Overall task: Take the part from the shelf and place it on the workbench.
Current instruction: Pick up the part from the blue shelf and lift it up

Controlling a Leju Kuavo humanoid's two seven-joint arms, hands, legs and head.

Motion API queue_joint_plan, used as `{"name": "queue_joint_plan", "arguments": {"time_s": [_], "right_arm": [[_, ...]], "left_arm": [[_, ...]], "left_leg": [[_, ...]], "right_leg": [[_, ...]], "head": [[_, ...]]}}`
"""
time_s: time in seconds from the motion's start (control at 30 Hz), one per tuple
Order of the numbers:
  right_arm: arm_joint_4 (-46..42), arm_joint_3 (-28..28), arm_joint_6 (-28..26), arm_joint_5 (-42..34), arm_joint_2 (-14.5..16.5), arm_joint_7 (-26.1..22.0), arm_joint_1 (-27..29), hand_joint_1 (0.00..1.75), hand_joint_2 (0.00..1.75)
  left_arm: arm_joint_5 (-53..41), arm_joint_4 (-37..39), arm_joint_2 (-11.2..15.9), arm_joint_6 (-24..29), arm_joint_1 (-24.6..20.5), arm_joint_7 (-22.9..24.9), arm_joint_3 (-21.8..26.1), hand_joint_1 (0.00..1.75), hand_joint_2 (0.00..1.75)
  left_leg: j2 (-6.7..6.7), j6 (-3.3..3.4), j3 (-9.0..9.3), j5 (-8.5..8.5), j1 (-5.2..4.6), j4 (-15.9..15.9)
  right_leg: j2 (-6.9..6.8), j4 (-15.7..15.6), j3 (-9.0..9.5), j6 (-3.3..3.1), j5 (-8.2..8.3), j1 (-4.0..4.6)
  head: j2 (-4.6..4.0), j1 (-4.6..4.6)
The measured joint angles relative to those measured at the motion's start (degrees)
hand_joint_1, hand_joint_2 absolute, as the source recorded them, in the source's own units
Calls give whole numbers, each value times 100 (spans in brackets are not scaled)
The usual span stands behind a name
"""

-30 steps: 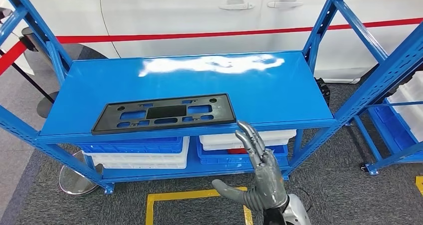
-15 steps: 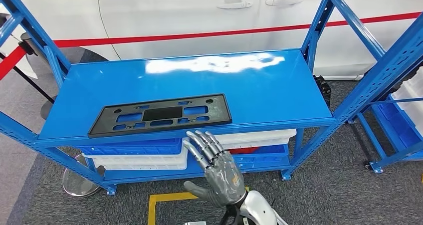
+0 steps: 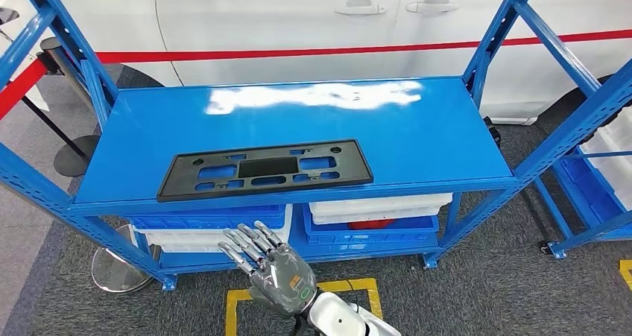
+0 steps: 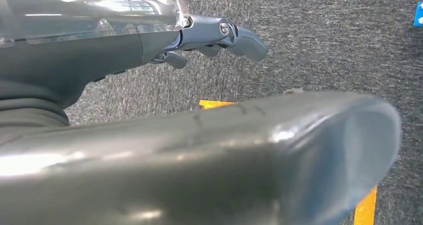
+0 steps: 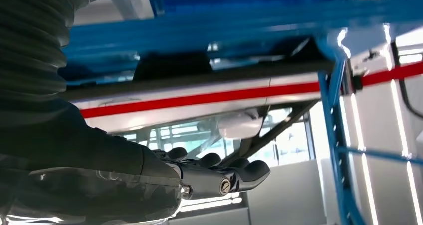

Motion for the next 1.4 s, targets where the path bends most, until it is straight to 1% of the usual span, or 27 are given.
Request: {"name": "queue_joint_plan", "arguments": {"time_s": [0.03,0.07,0.1,0.17,0.23,0.3,0.37,0.47,0.5,0.53,0.57,0.6,0.67,0.7,0.73,0.83,0.9,0.93,1.0,1.03,1.07,1.1,1.17,1.2,1.27,1.3,1.4], "right_arm": [[157,66,-23,83,45,65,-51,0,175],[310,128,-51,171,96,144,-114,0,175],[445,182,-83,257,155,227,-182,0,175],[721,281,-157,440,291,422,-328,0,175],[970,352,-223,615,421,629,-448,0,175],[1181,379,-280,783,540,864,-555,0,175],[1384,382,-342,943,658,1116,-687,0,175],[1606,378,-421,1124,781,1420,-865,0,175],[1654,375,-433,1167,799,1500,-893,0,175],[1693,369,-439,1198,805,1563,-904,0,175],[1728,359,-444,1225,810,1616,-911,0,175],[1760,343,-447,1247,815,1660,-917,0,175],[1795,296,-452,1265,828,1688,-931,0,175],[1809,269,-457,1270,838,1692,-944,0,175],[1823,243,-463,1270,846,1693,-957,0,175],[1856,191,-481,1271,861,1690,-979,0,175],[1862,137,-490,1271,870,1665,-986,0,175],[1862,104,-493,1271,873,1645,-989,0,175],[1871,33,-497,1271,871,1597,-974,0,175],[1880,-4,-498,1271,869,1575,-954,0,175],[1891,-43,-498,1270,868,1549,-933,0,175],[1899,-84,-498,1270,868,1522,-919,0,175],[1908,-199,-498,1270,870,1465,-906,0,175],[1913,-270,-498,1270,871,1449,-905,0,175],[1929,-400,-499,1269,874,1453,-904,0,175],[1945,-458,-500,1270,875,1472,-904,0,175],[2020,-659,-492,1270,900,1547,-945,0,175]], "left_arm": [[22,2,4,-38,-1,-1,-22,0,0],[52,4,9,-89,-2,-3,-46,0,0],[85,6,15,-143,-5,-5,-66,0,0],[165,8,25,-277,-19,-10,-99,0,0],[253,13,40,-423,-30,-16,-121,0,0],[355,16,73,-579,-43,-31,-151,0,0],[461,23,112,-731,-54,-47,-194,0,0],[592,43,163,-906,-53,-56,-244,0,0],[629,48,176,-950,-51,-57,-254,0,0],[662,49,184,-983,-48,-57,-264,0,0],[689,52,194,-1011,-43,-58,-279,0,0],[711,57,205,-1035,-37,-57,-298,0,0],[726,68,226,-1058,-28,-56,-343,0,0],[727,73,232,-1063,-27,-54,-363,0,0],[727,75,238,-1066,-30,-52,-379,0,0],[725,83,246,-1070,-31,-51,-408,0,0],[721,90,250,-1066,-29,-51,-432,0,0],[719,94,254,-1065,-34,-51,-448,0,0],[716,101,262,-1062,-44,-50,-487,0,0],[717,103,264,-1059,-41,-50,-506,0,0],[719,105,267,-1047,-37,-48,-521,0,0],[721,107,268,-1017,-34,-43,-532,0,0],[717,111,273,-917,-37,-19,-564,0,0],[711,113,273,-864,-45,3,-593,0,0],[698,114,278,-792,-55,44,-656,0,0],[696,115,281,-779,-56,58,-682,0,0],[697,125,321,-776,-59,69,-766,0,0]], "left_leg": [[-2,11,-1,-1,-30,0],[-5,19,5,-3,-64,0],[-7,28,14,-7,-90,0],[-2,26,19,-21,-128,4],[12,-11,9,-30,-118,2],[22,-64,21,-46,-109,4],[22,-125,-48,-167,-110,217],[20,-237,-485,-552,-42,1081],[21,-273,-646,-630,-11,1349],[22,-307,-749,-625,20,1489],[25,-346,-795,-537,55,1496],[29,-390,-769,-364,96,1351],[43,-467,-468,70,158,623],[44,-465,-328,183,163,306],[42,-429,-244,216,159,115],[23,-232,-204,127,134,52],[18,-140,-128,92,130,34],[15,-100,-89,73,125,26],[13,-39,-40,16,96,22],[10,-23,-13,-8,77,23],[5,-13,25,-39,57,24],[-1,-10,73,-69,38,24],[-13,-13,177,-144,6,19],[-17,-25,219,-179,-9,16],[-21,-72,253,-220,-11,3],[-20,-109,272,-215,-17,11],[3,-201,281,-282,-18,157]], "right_leg": [[0,43,-28,-36,51,28],[1,-160,67,-97,211,65],[2,-527,248,-180,415,112],[-25,-1248,593,-349,667,201],[-53,-1501,694,-416,678,257],[-53,-1581,735,-411,710,239],[-57,-1675,821,-416,737,175],[-62,-1709,891,-422,724,132],[-62,-1707,904,-413,710,123],[-61,-1705,920,-400,691,111],[-58,-1700,946,-377,665,93],[-53,-1690,981,-346,629,69],[-43,-1653,1057,-261,534,25],[-37,-1624,1074,-212,485,19],[-35,-1607,1082,-164,449,26],[-27,-1591,1111,-57,424,36],[-25,-1370,1037,-20,362,14],[-24,-1119,901,-10,280,9],[-23,-363,405,-7,13,16],[-22,-74,172,-14,-72,24],[-22,64,4,-33,-66,37],[-20,-37,-37,-68,79,55],[-15,-736,130,-196,630,119],[-15,-1083,230,-267,815,160],[-6,-1456,324,-370,960,226],[-4,-1487,332,-392,939,243],[-4,-1609,484,-424,1018,191]], "head": [[0,0],[0,-1],[0,-1],[0,-13],[0,-18],[0,-11],[0,-30],[0,-53],[0,-52],[0,-51],[0,-50],[0,-51],[0,-51],[0,-66],[0,-73],[0,-72],[0,-65],[0,-61],[0,-55],[0,-55],[0,-54],[0,-54],[0,-54],[0,-66],[0,-73],[0,-78],[0,-73]]}}
